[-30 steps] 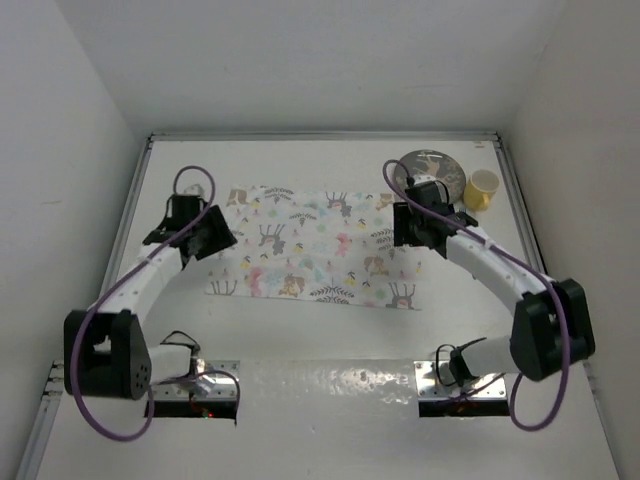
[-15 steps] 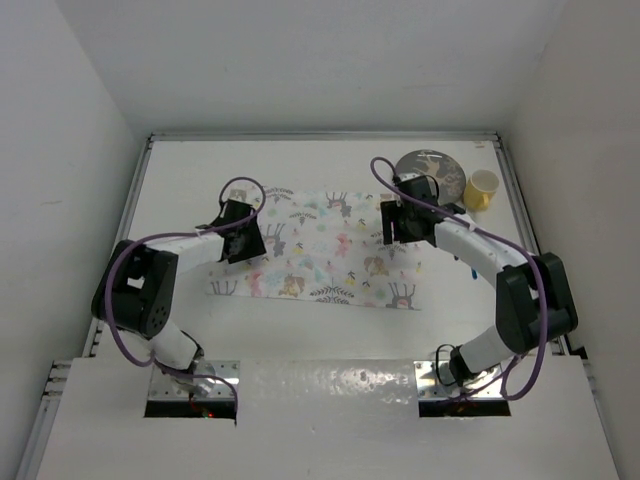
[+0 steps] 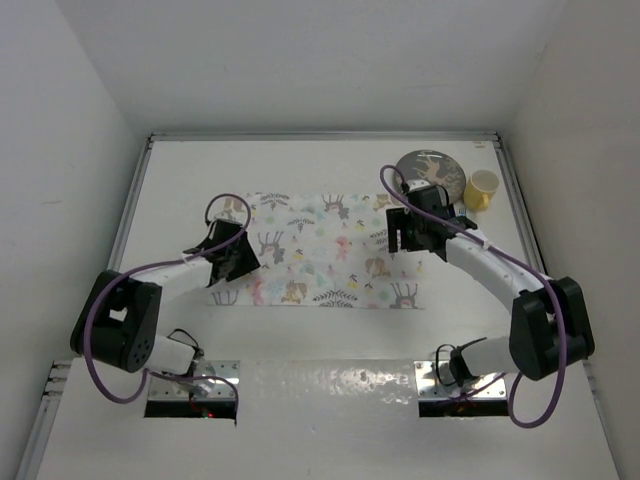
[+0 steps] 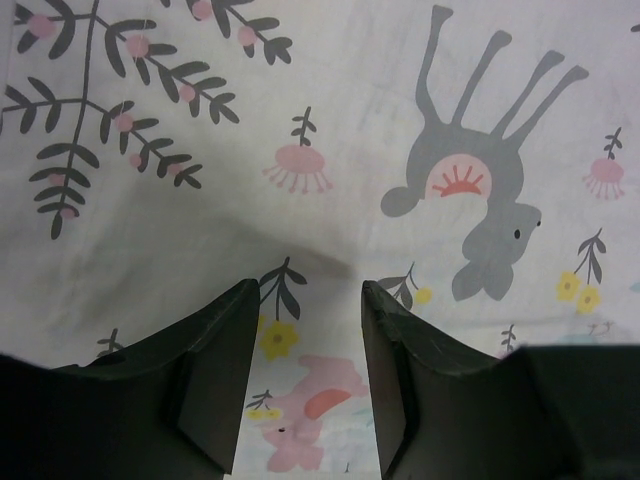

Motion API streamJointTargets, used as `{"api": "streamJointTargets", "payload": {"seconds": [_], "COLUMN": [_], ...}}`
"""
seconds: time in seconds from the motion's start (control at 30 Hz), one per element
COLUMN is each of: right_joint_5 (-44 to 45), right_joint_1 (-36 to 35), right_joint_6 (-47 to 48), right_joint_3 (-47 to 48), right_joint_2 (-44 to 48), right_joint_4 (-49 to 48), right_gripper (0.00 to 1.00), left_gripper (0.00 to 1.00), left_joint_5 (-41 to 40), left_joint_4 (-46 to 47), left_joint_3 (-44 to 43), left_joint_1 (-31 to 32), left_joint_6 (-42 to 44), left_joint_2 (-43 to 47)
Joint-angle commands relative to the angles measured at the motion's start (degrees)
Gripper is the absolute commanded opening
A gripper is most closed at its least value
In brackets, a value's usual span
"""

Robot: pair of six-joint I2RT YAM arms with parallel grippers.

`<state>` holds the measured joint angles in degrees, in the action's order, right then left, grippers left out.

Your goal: Set the dinner table for one person

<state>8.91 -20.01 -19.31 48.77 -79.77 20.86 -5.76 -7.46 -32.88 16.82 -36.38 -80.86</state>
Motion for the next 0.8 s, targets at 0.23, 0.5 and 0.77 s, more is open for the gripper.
{"api": "streamJointTargets", "payload": {"seconds": [0.23, 0.5, 0.77], "right_joint_5": [0.9, 3.5, 8.9], "right_joint_1": [0.1, 2.8, 7.2], "right_joint_6": [-2.2, -14.1, -25.5], "right_joint_3": [-1.8, -3.3, -4.0], "right_joint_2": [4.3, 7.6, 9.6], "right_joint_4": [-2.5, -7.2, -12.7], "right_gripper": [0.73, 0.73, 0.72], "left_gripper": [0.44, 0.64, 0.83], "left_joint_5": [1.3, -4.9, -7.0], "left_joint_4": [-8.6, -16.1, -19.1], "left_joint_3": [3.2, -9.5, -21.8], "left_joint_1": [0.4, 0.4, 0.3], "left_joint_6": [-1.5, 4.1, 12.4], "left_joint_2": [4.4, 8.3, 13.2]}}
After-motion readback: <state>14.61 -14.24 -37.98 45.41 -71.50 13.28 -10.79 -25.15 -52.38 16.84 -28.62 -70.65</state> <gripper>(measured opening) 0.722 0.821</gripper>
